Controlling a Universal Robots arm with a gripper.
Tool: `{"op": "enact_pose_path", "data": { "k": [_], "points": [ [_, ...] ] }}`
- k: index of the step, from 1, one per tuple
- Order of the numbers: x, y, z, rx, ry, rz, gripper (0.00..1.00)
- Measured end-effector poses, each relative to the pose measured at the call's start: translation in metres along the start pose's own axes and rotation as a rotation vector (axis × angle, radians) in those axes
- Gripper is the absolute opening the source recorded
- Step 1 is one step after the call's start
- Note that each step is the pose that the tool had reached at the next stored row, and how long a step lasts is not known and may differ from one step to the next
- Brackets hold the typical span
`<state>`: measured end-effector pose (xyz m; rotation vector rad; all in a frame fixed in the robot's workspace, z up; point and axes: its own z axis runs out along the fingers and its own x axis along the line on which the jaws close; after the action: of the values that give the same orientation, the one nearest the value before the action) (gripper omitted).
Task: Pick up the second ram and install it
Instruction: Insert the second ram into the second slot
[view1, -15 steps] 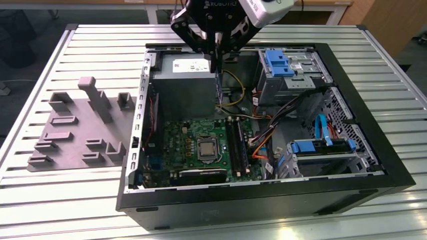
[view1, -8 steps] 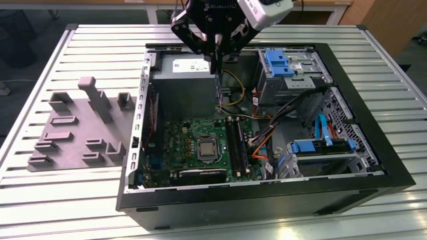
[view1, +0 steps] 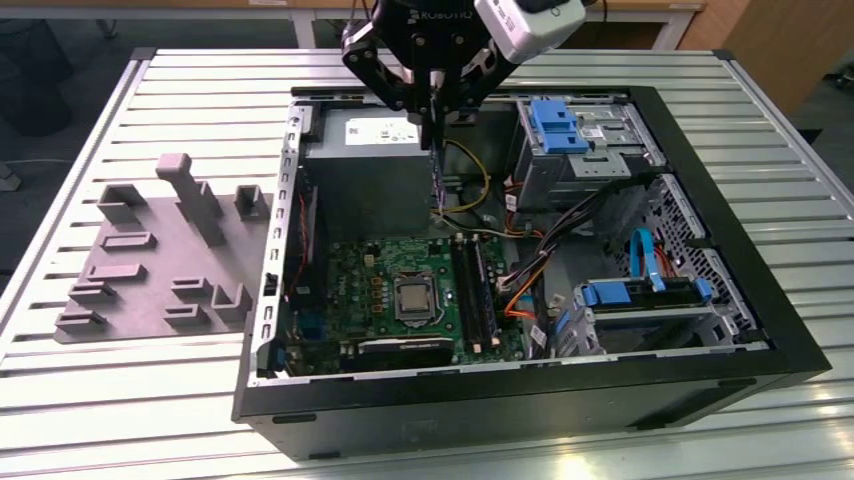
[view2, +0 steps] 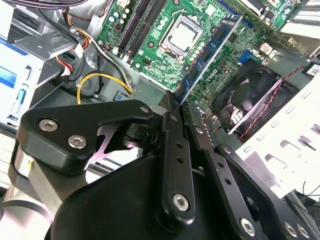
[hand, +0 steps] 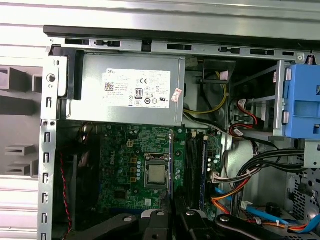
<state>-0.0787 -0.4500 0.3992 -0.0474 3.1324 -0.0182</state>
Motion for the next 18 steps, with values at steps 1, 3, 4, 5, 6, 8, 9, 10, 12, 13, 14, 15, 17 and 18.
{"op": "enact_pose_path", "data": {
  "k": [1, 3, 4, 5, 6, 8, 9, 10, 12, 13, 14, 15, 17, 18],
  "points": [
    [0.0, 0.0, 0.0, 0.0, 0.0, 0.0, 0.14],
    [0.0, 0.0, 0.0, 0.0, 0.0, 0.0, 0.14],
    [0.0, 0.0, 0.0001, -0.0001, 0.0, 0.0, 0.14],
    [0.0, 0.0, 0.0001, 0.0, 0.0, 0.0, 0.14],
    [0.0, 0.0, 0.0001, 0.0, 0.0, 0.0, 0.14],
    [0.0, 0.0, 0.0005, -0.0002, -0.0001, 0.0, 0.14],
    [-0.0001, 0.0, 0.001, -0.0003, -0.0001, 0.0, 0.14],
    [-0.0009, -0.0001, 0.0016, -0.0002, -0.0001, 0.0, 0.14],
    [-0.0023, -0.0002, 0.004, -0.0001, -0.0001, 0.0, 0.14],
    [-0.0026, -0.0004, 0.0057, 0.0, 0.0, 0.0, 0.14],
    [-0.0028, -0.0006, 0.0075, -0.0001, 0.0, 0.0, 0.14],
    [-0.0029, -0.0008, 0.0093, 0.0, 0.0, 0.0, 0.14],
    [-0.0035, -0.0017, 0.013, -0.0001, 0.0, 0.0, 0.14],
    [-0.0043, -0.0018, 0.0148, 0.0, -0.0003, 0.001, 0.14]
  ]
}}
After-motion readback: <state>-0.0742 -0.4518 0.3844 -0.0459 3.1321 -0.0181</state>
